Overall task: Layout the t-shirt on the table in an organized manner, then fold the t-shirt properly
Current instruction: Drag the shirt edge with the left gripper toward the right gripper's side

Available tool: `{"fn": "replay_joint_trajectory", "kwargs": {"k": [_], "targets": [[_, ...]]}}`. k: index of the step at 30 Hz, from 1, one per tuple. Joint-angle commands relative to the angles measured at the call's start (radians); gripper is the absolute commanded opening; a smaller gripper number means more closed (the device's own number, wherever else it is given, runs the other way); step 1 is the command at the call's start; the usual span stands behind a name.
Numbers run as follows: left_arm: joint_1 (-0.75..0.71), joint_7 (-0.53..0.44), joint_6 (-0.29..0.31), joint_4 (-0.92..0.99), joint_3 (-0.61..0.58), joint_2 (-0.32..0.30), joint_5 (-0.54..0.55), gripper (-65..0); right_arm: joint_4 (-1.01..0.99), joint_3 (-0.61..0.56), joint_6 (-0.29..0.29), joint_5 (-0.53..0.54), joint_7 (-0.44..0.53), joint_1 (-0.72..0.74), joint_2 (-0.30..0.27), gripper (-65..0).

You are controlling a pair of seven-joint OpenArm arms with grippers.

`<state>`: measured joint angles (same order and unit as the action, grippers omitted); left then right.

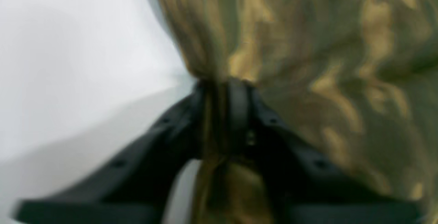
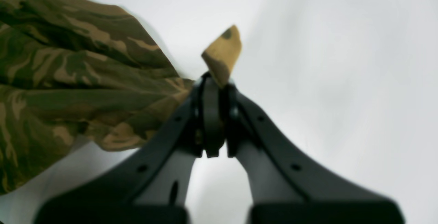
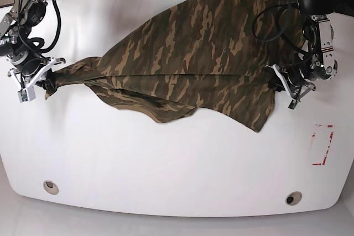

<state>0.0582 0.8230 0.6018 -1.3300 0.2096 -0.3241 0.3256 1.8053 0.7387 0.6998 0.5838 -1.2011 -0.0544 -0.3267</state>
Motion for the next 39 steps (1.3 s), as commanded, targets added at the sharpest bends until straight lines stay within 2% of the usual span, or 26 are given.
{"fn": "replay_joint_trajectory", "kwargs": {"k": [1,3,7,19,27,34,39], "targets": [[0.045,0.012,-0.023,-0.009,0.029,-0.010,-0.032,-41.0,0.018,0.006,-0.002,-0.003,0.020,0.011,-0.027,-65.0],[0.067,0.012,-0.024,-0.007,0.037,0.003,-0.033,-35.4,0.018,0.006,-0.002,-0.003,0.020,0.011,-0.027,-65.0],[0.101,0.012,-0.026,0.016,0.037,0.007,-0.033,-29.2,0.018,0.006,-0.002,-0.003,0.020,0.011,-0.027,-65.0],[0.233,0.006,-0.026,0.263,0.032,0.013,-0.032,-29.2,0.018,0.009,-0.002,-0.002,0.020,0.011,-0.027,-65.0],[0.257,0.012,-0.015,0.283,0.032,0.047,-0.023,-29.2,0.018,0.008,-0.002,-0.002,0.020,0.011,-0.027,-65.0],[0.260,0.046,0.096,0.283,0.032,0.066,0.030,-29.2,0.018,0.008,-0.002,-0.002,0.020,0.012,-0.025,-65.0],[0.260,0.058,0.096,0.283,0.032,0.066,0.086,-29.2,0.018,0.008,-0.002,-0.002,0.020,0.012,-0.025,-65.0]]}}
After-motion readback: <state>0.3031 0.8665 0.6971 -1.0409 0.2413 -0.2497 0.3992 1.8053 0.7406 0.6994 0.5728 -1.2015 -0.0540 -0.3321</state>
